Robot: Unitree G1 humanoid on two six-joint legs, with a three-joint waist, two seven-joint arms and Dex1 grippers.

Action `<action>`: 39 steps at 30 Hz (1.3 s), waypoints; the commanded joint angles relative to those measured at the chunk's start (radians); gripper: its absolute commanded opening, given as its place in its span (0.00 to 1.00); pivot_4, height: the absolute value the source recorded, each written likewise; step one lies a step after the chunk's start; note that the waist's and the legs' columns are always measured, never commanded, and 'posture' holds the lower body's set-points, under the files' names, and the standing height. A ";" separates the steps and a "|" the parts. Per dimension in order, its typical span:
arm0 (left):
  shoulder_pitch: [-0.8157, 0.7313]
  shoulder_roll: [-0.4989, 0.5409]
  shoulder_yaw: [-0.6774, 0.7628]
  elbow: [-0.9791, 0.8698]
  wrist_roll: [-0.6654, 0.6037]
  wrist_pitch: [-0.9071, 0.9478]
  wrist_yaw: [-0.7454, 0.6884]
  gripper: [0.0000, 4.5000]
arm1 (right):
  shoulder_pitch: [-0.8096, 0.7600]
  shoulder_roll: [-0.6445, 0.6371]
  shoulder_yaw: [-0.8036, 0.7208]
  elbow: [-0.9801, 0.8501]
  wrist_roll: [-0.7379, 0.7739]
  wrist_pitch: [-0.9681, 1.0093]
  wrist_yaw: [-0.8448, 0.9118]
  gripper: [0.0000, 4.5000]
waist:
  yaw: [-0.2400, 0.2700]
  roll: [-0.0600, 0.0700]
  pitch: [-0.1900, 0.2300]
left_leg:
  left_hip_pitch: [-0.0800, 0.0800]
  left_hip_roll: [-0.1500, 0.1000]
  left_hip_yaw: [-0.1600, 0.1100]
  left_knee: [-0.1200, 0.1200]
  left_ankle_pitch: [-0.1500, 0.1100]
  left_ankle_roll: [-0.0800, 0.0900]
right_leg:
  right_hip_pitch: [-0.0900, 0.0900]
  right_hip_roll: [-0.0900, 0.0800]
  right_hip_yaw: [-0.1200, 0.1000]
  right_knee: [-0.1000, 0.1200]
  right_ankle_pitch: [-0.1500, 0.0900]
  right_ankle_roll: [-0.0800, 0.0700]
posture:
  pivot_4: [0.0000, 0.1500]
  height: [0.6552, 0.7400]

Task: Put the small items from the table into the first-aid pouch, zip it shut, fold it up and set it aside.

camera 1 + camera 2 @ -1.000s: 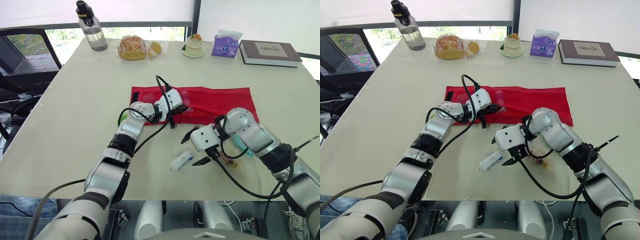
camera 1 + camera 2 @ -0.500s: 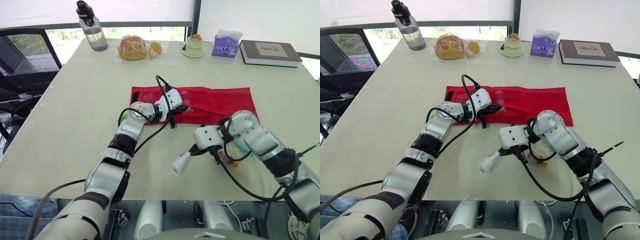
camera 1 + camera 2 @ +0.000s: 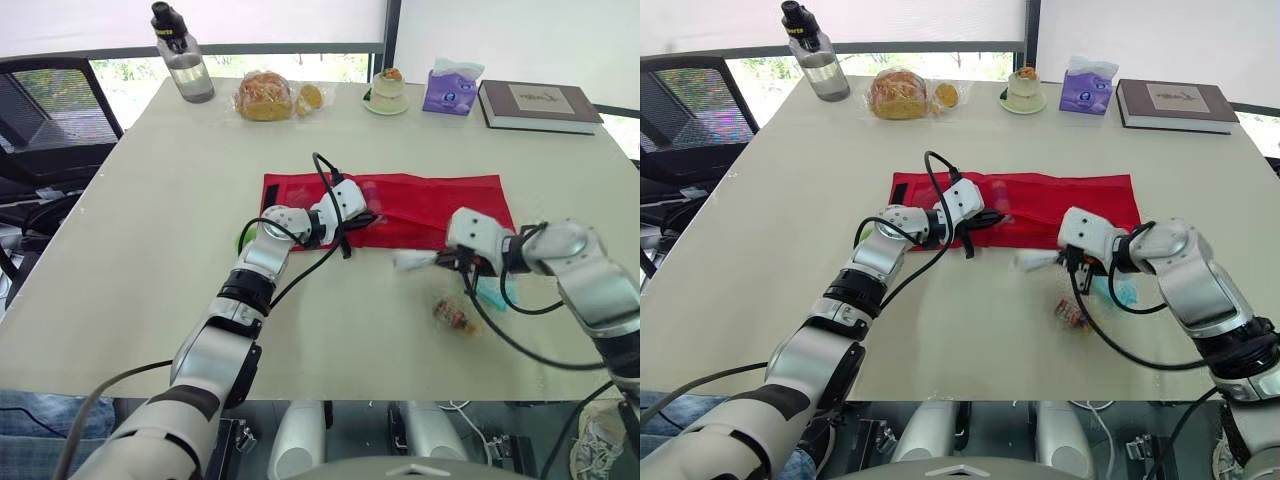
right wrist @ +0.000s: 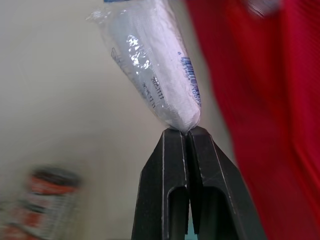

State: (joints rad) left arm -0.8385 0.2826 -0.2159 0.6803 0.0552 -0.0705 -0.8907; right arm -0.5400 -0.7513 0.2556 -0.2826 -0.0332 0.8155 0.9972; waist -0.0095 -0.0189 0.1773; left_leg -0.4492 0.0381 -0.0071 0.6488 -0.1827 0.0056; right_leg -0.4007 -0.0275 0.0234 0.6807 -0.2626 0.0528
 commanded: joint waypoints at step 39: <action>0.095 -0.081 -0.014 -0.224 -0.031 0.128 0.037 0.00 | -0.124 0.328 -0.063 0.016 -0.007 0.570 -0.566 0.01 | -0.002 0.000 0.000 | -0.001 -0.001 0.000 0.000 0.000 0.000 | 0.000 -0.001 0.000 0.000 0.000 0.000 | 1.00 1.00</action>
State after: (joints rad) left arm -0.7472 0.2050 -0.2173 0.5097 0.0369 0.0598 -0.8365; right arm -0.6386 -0.4389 0.2343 -0.2561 -0.0468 1.3586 0.4673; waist -0.0117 -0.0187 0.1771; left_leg -0.4501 0.0376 -0.0072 0.6487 -0.1827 0.0058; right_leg -0.4010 -0.0281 0.0235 0.6806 -0.2625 0.0528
